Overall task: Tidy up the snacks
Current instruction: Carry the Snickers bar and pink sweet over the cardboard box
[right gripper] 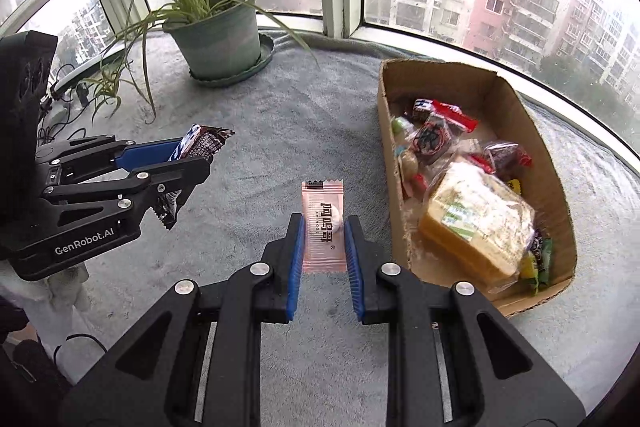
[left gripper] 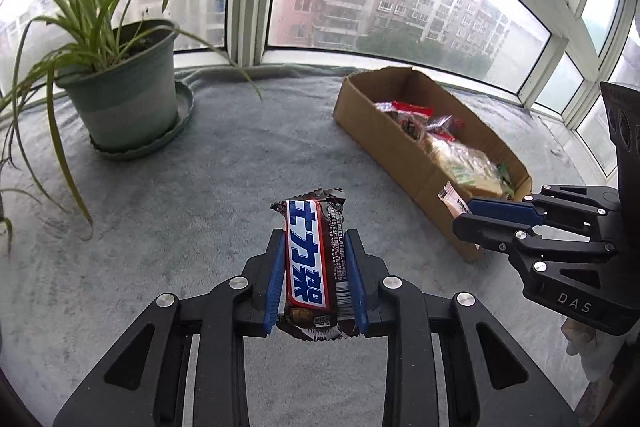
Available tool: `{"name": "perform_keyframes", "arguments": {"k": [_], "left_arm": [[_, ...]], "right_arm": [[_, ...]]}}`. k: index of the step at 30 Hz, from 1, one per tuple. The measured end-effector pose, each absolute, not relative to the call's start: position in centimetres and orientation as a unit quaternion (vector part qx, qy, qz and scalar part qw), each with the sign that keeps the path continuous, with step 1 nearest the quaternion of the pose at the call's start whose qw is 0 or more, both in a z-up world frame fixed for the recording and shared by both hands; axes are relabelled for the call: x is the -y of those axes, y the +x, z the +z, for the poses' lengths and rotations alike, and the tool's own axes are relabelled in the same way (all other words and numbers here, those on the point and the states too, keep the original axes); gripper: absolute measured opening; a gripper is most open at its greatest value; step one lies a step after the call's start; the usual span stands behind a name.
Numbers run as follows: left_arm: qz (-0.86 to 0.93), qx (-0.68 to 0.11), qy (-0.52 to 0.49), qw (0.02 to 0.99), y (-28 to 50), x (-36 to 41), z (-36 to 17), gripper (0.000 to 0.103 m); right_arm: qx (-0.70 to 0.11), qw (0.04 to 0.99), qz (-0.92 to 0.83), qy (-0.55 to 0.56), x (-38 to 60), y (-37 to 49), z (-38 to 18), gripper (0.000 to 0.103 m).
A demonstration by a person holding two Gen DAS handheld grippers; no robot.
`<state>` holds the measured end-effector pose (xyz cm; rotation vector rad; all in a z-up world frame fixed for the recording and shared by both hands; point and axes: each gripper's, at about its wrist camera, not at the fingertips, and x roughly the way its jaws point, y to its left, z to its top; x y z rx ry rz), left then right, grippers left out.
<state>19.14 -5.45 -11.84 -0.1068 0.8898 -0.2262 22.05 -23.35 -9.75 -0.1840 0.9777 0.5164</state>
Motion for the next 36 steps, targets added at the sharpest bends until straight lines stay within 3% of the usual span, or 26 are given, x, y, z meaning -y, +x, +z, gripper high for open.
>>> {"name": "perform_keyframes", "arguments": {"k": [17, 36], "left_arm": [[-0.161, -0.396, -0.037, 0.904, 24.3, 11.8, -8.1, 0.027], [-0.172, -0.413, -0.006, 0.894, 30.4, 17.7, -9.3, 0.027]], "right_arm": [[-0.448, 0.877, 0.161, -0.059, 31.3, 28.5, -7.9, 0.021], [-0.467, 0.873, 0.132, -0.040, 33.9, 32.4, -11.0, 0.021]]}}
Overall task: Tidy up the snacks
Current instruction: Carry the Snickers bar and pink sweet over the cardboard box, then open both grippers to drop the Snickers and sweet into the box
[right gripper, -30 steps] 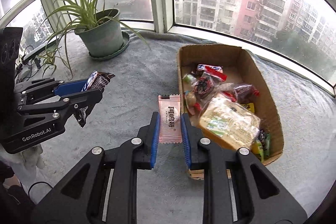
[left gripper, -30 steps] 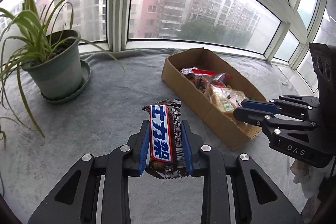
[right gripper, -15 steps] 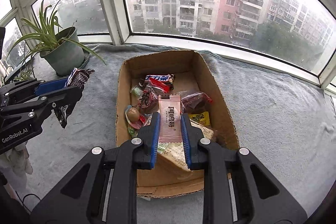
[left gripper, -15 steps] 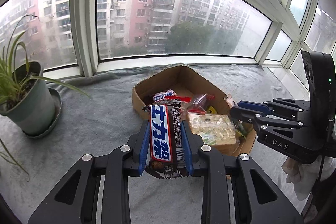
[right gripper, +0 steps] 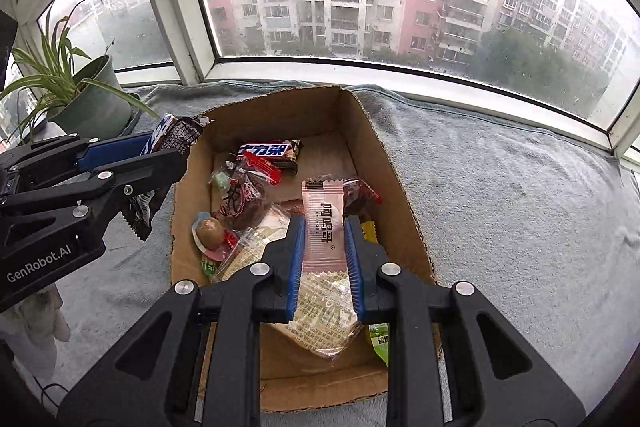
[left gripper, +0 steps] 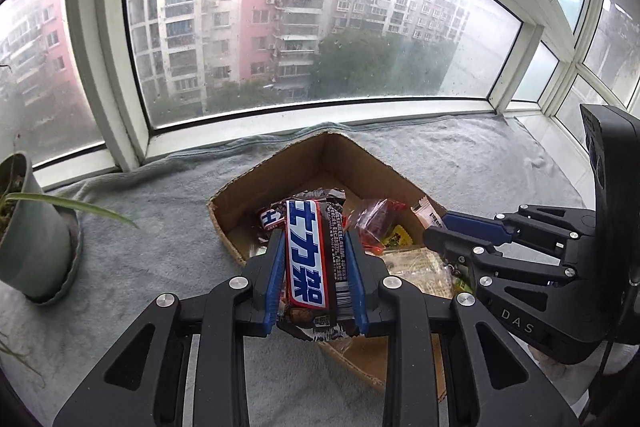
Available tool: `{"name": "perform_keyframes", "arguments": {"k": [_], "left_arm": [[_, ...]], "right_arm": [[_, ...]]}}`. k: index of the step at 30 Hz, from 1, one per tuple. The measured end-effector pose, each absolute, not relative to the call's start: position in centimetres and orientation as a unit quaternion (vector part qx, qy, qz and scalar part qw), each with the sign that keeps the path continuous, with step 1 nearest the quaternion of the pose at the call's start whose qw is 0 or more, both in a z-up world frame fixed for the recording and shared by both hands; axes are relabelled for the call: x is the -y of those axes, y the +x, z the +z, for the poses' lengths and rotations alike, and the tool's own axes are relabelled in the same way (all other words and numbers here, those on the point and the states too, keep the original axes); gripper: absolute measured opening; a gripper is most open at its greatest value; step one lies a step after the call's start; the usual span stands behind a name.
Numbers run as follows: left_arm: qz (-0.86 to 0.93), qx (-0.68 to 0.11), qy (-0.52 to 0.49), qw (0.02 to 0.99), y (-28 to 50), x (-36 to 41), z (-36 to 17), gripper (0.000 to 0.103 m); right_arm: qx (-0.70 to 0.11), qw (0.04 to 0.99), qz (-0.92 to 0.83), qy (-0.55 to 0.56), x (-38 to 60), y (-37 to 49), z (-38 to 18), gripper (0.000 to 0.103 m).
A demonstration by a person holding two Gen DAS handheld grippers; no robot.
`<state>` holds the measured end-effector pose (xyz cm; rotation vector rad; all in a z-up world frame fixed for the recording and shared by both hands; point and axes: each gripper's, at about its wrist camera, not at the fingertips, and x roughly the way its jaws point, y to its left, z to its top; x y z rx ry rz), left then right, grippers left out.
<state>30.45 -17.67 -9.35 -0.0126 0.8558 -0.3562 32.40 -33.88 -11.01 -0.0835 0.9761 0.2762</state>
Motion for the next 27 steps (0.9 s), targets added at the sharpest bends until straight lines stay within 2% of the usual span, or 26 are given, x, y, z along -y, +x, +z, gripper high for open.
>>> {"name": "perform_keyframes", "arguments": {"k": [19, 21, 23, 24, 26, 27], "left_arm": [[-0.169, -0.425, -0.003, 0.889, 32.2, 18.8, -10.7, 0.027], [-0.168, -0.424, -0.003, 0.890, 32.2, 18.9, -10.7, 0.027], [-0.169, -0.423, -0.002, 0.890, 32.3, 18.9, -10.6, 0.028], [-0.169, -0.423, 0.000, 0.890, 32.3, 18.9, -10.6, 0.029], [-0.168, -0.421, 0.005, 0.891, 32.2, 19.0, -10.6, 0.036], [-0.169, -0.420, 0.005, 0.892, 32.2, 19.0, -10.5, 0.045]], "right_arm": [[-0.484, 0.865, 0.128, -0.038, 33.8, 33.2, -12.7, 0.021], [-0.483, 0.866, 0.124, -0.042, 33.8, 33.1, -12.7, 0.027], [-0.479, 0.868, 0.120, -0.044, 34.0, 33.1, -12.6, 0.050], [-0.476, 0.870, 0.117, -0.047, 34.0, 33.0, -12.6, 0.056], [-0.472, 0.873, 0.114, -0.050, 34.1, 33.0, -12.5, 0.068], [-0.472, 0.873, 0.112, -0.052, 34.1, 33.0, -12.4, 0.071]]}}
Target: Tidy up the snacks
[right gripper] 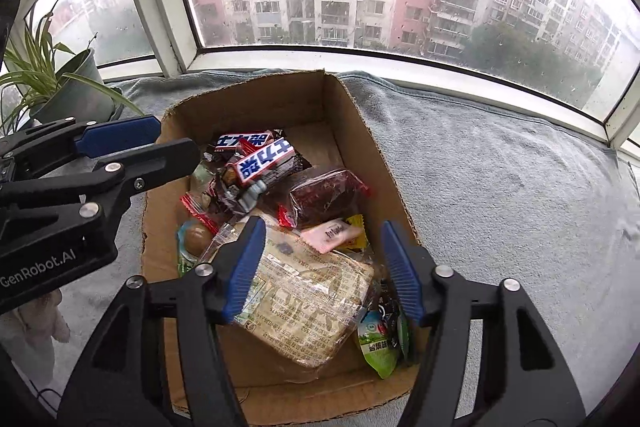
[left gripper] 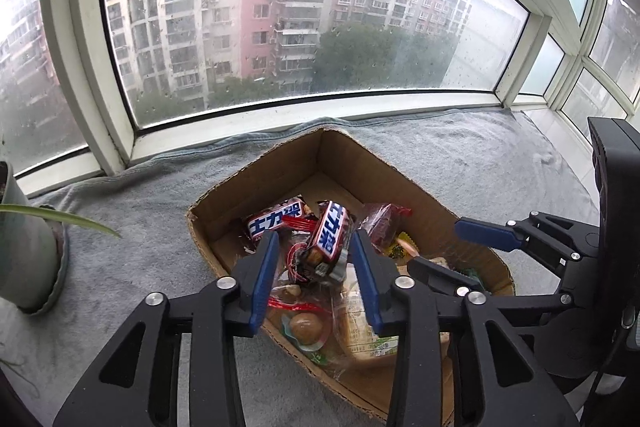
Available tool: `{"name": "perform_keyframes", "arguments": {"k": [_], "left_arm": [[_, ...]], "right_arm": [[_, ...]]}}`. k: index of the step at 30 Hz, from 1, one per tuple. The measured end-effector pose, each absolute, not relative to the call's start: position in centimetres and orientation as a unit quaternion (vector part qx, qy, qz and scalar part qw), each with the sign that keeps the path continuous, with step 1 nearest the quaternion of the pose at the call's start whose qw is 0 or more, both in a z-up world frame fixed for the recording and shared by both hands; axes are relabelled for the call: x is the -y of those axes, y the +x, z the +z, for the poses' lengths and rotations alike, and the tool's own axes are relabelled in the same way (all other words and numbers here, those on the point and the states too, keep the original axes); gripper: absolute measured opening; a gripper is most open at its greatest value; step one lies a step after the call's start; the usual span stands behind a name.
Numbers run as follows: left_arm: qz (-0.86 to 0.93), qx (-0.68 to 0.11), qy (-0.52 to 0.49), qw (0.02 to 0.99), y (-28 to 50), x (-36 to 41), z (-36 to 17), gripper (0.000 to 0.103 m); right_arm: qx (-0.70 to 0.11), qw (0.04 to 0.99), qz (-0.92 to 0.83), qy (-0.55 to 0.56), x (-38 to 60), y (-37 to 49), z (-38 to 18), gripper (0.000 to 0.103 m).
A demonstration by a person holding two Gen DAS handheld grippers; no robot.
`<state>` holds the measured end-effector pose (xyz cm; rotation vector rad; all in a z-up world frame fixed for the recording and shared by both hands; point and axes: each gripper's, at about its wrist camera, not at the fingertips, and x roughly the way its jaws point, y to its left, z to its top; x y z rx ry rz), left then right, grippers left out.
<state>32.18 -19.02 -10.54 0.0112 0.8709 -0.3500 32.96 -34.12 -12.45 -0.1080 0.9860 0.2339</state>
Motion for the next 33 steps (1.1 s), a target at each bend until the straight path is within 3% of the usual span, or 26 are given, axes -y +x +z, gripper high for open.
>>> {"name": "perform_keyframes", "arguments": {"k": [2, 6, 28, 33], "left_arm": [[-0.170, -0.418, 0.005, 0.892, 32.2, 19.1, -10.6, 0.053], [-0.164, -0.419, 0.008, 0.893, 32.2, 19.0, -10.6, 0.063], [-0.164, -0.399, 0.000, 0.902, 28.7, 16.4, -8.0, 0.065], [-0.164, -0.384, -0.003, 0.908, 26.8, 15.4, -6.7, 0.065]], "right_arm": [[-0.471, 0.874, 0.107, -0.057, 34.2, 33.0, -12.4, 0.082], [-0.470, 0.875, 0.099, -0.062, 34.4, 32.9, -12.4, 0.084], [-0.426, 0.901, 0.060, -0.058, 33.3, 28.1, -7.6, 0.085], [-0.406, 0.911, 0.059, -0.044, 33.0, 26.3, -5.7, 0.091]]}}
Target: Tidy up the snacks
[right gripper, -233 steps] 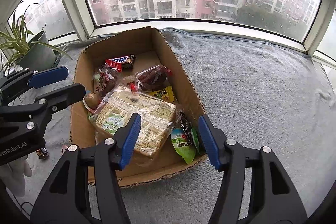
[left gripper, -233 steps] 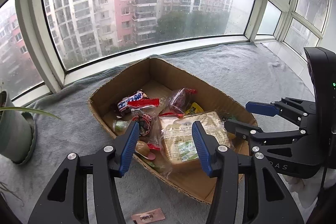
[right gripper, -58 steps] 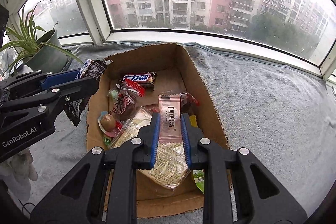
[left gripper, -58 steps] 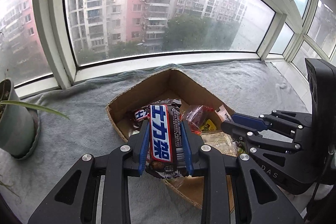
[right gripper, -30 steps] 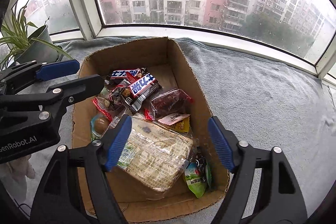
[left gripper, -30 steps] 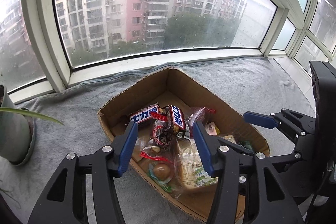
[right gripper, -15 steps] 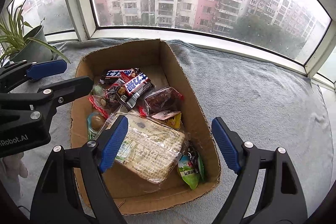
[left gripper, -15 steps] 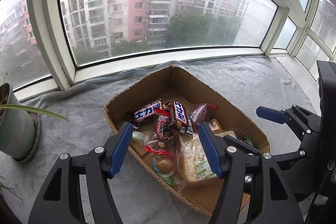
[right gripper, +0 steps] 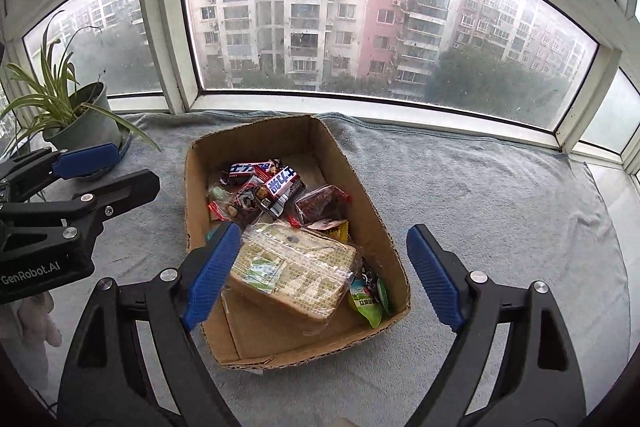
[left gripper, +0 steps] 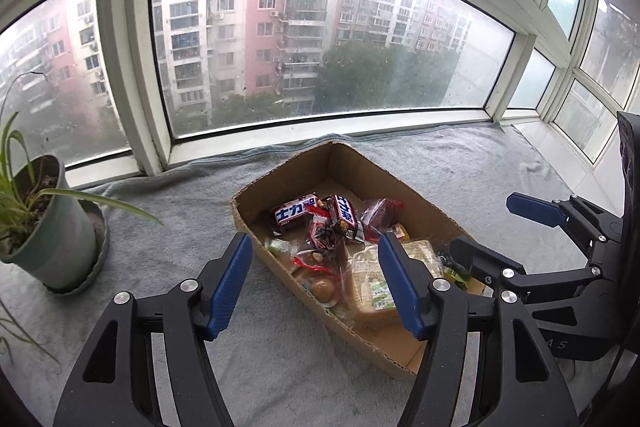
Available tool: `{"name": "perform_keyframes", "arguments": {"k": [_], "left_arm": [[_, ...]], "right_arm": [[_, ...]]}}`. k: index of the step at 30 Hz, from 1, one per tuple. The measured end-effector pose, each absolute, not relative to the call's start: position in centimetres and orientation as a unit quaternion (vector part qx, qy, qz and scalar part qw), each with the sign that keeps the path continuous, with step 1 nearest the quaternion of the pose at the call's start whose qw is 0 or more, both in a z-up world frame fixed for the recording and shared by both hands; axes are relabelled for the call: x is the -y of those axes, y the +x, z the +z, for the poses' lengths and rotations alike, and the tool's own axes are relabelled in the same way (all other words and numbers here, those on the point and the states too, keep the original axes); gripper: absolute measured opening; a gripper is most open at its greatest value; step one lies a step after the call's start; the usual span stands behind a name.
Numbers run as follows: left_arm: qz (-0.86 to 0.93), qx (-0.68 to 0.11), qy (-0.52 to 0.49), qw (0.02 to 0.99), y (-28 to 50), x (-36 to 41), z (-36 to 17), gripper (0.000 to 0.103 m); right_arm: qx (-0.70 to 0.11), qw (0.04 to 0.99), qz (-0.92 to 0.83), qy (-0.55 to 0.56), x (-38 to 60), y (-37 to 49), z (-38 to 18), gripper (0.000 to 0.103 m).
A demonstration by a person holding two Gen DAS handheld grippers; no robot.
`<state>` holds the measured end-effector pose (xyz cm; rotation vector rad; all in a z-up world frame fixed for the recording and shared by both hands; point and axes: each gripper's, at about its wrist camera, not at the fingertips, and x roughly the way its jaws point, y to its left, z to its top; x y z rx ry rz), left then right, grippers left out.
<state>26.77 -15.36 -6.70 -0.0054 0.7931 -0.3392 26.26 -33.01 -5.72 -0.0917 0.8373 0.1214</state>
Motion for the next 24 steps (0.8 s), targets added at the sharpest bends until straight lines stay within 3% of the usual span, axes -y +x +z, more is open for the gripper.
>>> {"name": "perform_keyframes", "arguments": {"k": [9, 13, 24], "left_arm": [[-0.164, -0.364, -0.013, 0.917, 21.9, 13.3, -4.7, 0.065], [-0.157, -0.367, -0.014, 0.917, 19.7, 12.5, -4.6, 0.070], [-0.125, -0.356, -0.014, 0.926, 13.3, 9.9, -3.8, 0.072]], "right_arm": [[-0.389, 0.919, 0.063, -0.022, 32.1, 22.3, -3.2, 0.092], [-0.384, 0.922, 0.053, -0.008, 31.9, 19.9, -2.8, 0.101], [-0.384, 0.922, 0.047, 0.017, 30.8, 14.2, -2.5, 0.101]]}}
